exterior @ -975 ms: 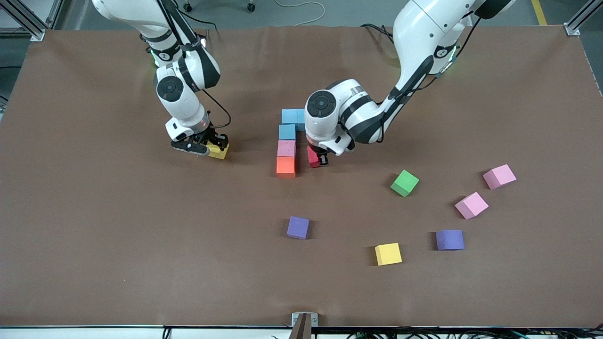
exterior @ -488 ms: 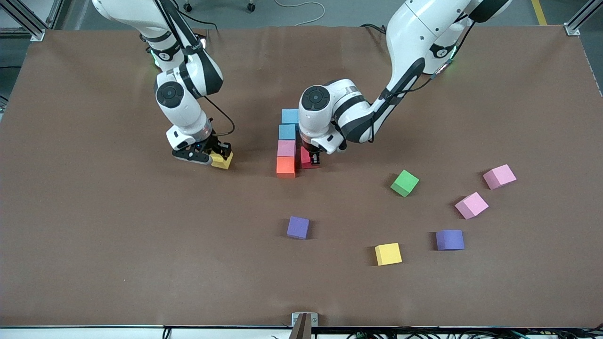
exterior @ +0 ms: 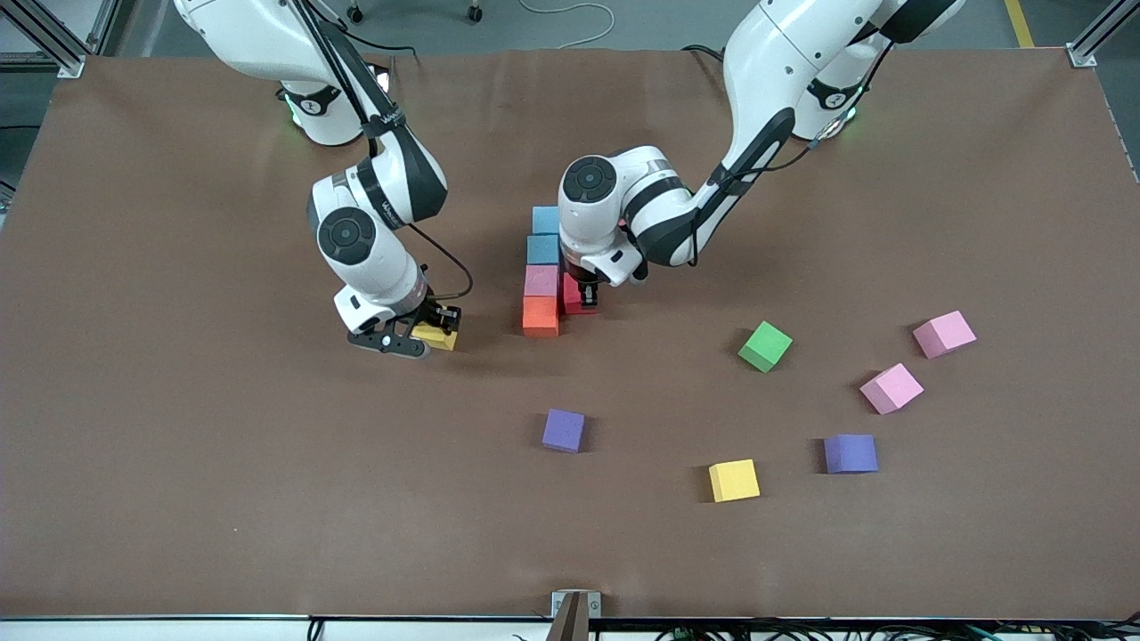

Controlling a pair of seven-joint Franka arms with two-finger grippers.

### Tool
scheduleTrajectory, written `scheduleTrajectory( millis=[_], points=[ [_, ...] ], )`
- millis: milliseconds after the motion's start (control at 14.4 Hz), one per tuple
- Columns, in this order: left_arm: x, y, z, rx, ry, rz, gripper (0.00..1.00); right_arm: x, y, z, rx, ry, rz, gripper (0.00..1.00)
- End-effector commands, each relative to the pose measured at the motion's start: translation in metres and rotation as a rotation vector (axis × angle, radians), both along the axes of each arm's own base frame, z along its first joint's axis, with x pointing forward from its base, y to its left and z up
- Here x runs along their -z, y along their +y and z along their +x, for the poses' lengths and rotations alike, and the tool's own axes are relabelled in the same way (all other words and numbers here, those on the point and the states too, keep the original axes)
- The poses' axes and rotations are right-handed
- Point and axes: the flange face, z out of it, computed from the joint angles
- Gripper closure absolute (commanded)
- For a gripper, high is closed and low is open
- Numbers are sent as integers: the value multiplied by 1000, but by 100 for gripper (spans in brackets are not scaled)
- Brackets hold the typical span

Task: Arrange 11 blocks into digit 3
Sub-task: 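Grasp the yellow cube with the right gripper while the left gripper places red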

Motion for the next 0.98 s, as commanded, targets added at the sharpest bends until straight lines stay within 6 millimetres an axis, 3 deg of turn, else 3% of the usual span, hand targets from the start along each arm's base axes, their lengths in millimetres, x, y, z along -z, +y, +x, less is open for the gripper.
scheduleTrajectory(
  millis=[0,906],
  points=[
    [0,-1,-2,-18,-25,-9,81,1,5,10,-8,5,6,100],
    [5,-8,-16,16,-18,-1,81,14,12,22,-18,-1,-3,99]
  ],
)
